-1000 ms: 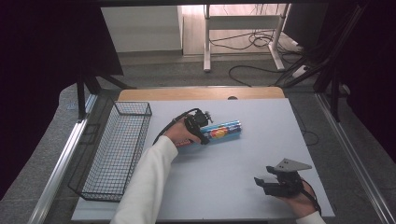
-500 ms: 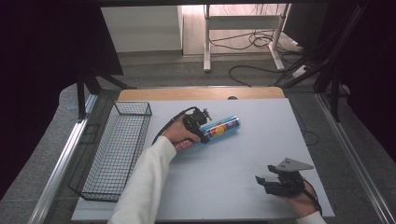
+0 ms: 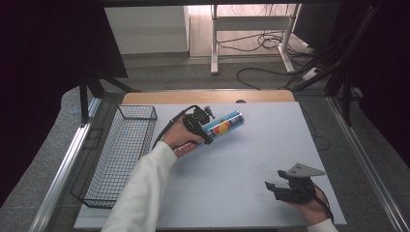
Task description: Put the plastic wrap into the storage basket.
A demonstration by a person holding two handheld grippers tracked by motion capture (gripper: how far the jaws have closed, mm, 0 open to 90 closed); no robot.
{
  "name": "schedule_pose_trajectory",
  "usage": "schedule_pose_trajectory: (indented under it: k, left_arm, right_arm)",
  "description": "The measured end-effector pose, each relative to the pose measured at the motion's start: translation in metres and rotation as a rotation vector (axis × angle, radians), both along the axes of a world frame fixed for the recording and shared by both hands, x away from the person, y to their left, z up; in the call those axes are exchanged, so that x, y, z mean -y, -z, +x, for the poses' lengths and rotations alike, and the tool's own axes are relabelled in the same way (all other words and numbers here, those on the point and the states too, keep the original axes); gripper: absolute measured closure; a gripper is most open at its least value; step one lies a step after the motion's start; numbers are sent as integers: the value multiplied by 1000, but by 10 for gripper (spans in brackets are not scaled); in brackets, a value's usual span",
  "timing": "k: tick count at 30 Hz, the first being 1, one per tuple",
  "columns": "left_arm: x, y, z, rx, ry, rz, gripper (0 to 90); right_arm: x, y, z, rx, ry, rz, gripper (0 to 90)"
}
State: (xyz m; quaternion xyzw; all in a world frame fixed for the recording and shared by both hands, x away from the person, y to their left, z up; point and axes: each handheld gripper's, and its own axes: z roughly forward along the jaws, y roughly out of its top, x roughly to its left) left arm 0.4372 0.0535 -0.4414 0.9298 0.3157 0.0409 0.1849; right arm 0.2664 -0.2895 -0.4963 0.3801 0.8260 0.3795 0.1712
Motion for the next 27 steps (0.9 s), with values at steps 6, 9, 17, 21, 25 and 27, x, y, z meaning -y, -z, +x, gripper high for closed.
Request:
schedule_pose_trajectory:
  k: [6, 9, 17, 21, 25, 27]
  left_arm:
    - [-15, -10, -7, 0, -45, 1, 312]
    - [-22, -12, -11, 1, -72, -8, 312]
    - [-38, -18, -20, 1, -132, -23, 312]
    - [-47, -24, -24, 6, -170, -28, 313]
    - [-56, -30, -28, 14, -192, -36, 312]
    - [-61, -33, -30, 22, -204, -42, 313]
  right_arm:
    - [-1, -1, -1, 9, -2, -7, 331]
    - [-1, -1, -1, 8, -3, -10, 330]
    - [-2, -1, 0, 9, -3, -14, 331]
    - [-3, -1, 0, 6, -6, -20, 333]
    - [-3, -1, -1, 11, -5, -20, 332]
    - [-3, -2, -1, 12, -3, -21, 332]
